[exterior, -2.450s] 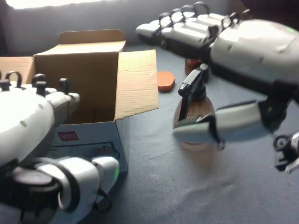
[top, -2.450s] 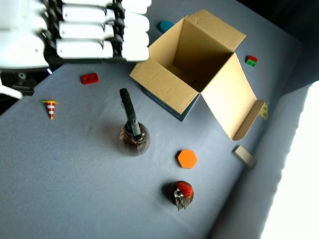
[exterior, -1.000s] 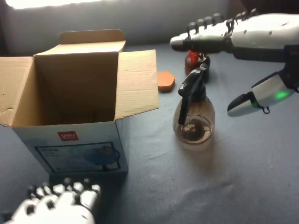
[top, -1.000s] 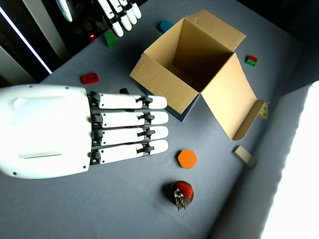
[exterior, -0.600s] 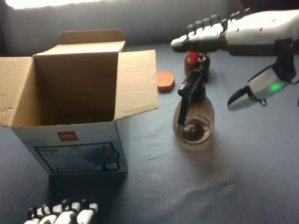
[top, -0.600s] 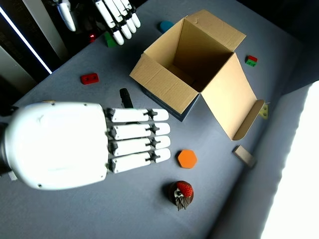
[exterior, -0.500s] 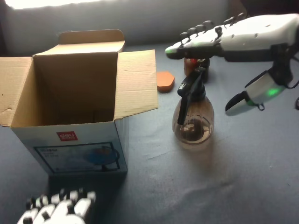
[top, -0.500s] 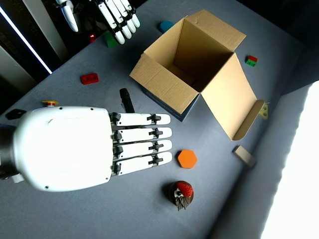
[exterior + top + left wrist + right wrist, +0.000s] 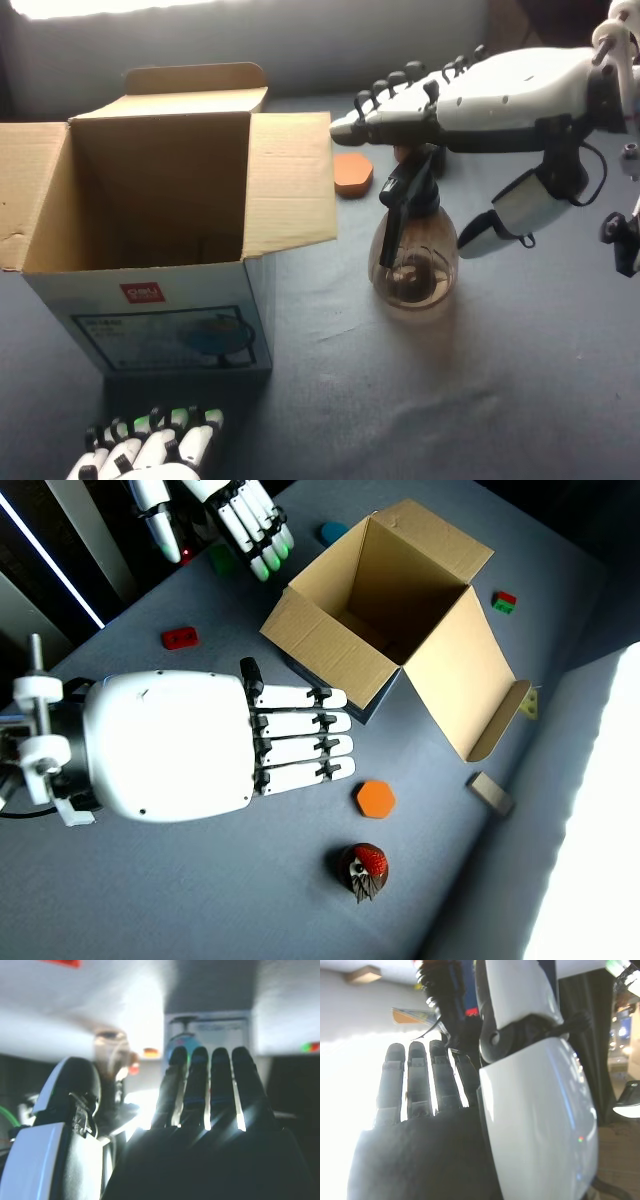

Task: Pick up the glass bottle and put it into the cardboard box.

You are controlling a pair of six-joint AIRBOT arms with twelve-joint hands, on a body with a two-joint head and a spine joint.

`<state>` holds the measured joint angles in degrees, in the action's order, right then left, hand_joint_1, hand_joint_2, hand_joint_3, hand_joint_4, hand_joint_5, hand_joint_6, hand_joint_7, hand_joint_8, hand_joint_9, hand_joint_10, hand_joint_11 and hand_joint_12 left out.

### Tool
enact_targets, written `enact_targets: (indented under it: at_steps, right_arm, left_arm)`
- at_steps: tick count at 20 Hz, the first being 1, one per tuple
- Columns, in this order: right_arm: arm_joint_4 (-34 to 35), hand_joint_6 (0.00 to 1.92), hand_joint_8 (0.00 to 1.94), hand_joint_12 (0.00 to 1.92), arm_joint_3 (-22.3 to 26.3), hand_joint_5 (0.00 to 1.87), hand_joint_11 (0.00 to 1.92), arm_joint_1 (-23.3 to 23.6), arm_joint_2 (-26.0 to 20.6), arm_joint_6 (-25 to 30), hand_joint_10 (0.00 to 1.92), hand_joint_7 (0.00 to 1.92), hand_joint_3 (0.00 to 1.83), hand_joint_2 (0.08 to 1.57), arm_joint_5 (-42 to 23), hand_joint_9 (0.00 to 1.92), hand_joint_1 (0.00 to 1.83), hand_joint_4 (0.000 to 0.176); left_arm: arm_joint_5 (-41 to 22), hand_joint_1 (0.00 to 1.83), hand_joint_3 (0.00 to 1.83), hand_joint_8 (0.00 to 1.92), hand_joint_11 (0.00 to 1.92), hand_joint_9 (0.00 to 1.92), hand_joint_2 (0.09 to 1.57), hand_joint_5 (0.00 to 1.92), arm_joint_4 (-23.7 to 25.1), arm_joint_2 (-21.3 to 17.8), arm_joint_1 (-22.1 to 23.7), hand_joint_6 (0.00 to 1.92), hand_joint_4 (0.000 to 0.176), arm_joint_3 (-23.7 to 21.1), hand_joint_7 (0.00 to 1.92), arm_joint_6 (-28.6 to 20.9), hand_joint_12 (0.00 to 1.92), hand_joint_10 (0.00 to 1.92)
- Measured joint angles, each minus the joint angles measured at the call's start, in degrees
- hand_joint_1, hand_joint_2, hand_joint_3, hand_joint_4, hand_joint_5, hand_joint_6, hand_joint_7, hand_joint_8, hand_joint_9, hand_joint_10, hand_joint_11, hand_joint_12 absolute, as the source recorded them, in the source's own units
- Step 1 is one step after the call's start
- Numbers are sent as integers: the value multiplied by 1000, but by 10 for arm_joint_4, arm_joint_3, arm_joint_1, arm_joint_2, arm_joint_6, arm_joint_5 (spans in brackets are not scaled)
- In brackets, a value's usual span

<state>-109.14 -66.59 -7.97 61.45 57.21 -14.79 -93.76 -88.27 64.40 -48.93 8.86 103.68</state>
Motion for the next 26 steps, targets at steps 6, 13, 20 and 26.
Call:
enact_targets:
  at_steps: [6, 13, 20, 26]
  right_arm:
    - [-2, 0, 3, 0, -15, 0, 0, -15, 13, 0, 0, 8, 61, 935, 12, 0, 1208, 0]
    - [-2, 0, 4, 0, -21, 0, 0, -16, 15, 2, 0, 12, 62, 937, 19, 0, 1220, 0]
    - [-1, 0, 8, 0, -42, 0, 0, -23, 36, 5, 0, 26, 60, 936, 26, 0, 1222, 0]
    - [-4, 0, 8, 0, -42, 0, 0, -24, 35, 25, 0, 28, 60, 937, 6, 0, 1222, 0]
  left_arm:
    - [45, 37, 5, 0, 0, 0, 1220, 53, 26, 7, -14, 0, 0, 26, 29, -1, 0, 0]
    - [62, 0, 21, 2, 0, 0, 1264, 52, 56, 7, -37, 1, 0, 44, 34, -21, 0, 0]
    - [76, 0, 18, 0, 0, 0, 1270, 46, 99, 7, -41, 0, 0, 56, 33, -20, 0, 0]
    - [100, 0, 16, 1, 0, 0, 1271, 46, 99, -11, -42, 0, 0, 72, 33, -11, 0, 0]
